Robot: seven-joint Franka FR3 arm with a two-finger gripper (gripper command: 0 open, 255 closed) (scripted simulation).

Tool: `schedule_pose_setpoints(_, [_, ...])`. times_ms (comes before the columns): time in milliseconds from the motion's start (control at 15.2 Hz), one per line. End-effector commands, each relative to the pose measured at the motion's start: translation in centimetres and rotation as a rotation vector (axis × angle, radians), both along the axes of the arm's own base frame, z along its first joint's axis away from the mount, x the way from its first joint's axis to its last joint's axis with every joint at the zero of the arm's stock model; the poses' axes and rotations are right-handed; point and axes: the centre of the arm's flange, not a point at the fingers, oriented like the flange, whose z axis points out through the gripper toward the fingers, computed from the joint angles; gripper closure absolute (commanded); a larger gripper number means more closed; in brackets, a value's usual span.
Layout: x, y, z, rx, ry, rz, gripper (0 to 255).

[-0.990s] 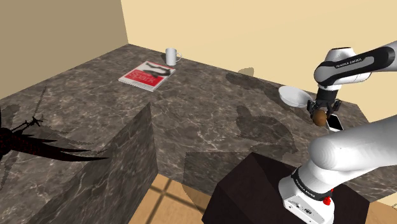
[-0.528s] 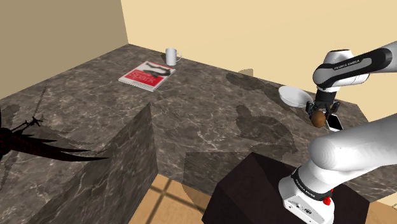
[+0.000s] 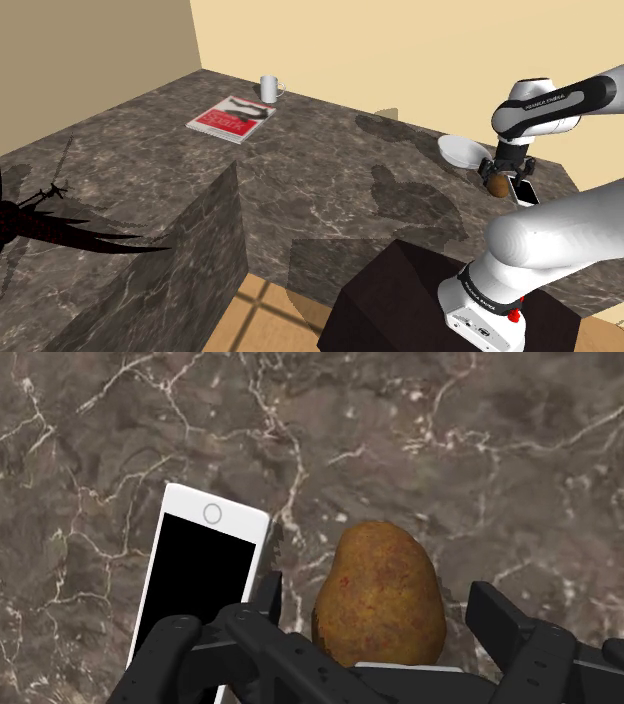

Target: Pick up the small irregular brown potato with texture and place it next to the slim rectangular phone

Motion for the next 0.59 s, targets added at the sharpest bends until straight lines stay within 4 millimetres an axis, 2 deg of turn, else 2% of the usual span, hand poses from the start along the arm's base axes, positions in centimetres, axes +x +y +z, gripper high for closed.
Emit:
schedule_pose_setpoints(0, [0.4, 0.0, 1.3, 0.0, 0.0, 0.0, 0])
schedule_pose_setpoints(198, [1.6, 0.1, 4.7, 0.0, 0.0, 0.0, 0])
schedule_pose_setpoints(528, [1.6, 0.1, 4.7, 0.0, 0.0, 0.0, 0])
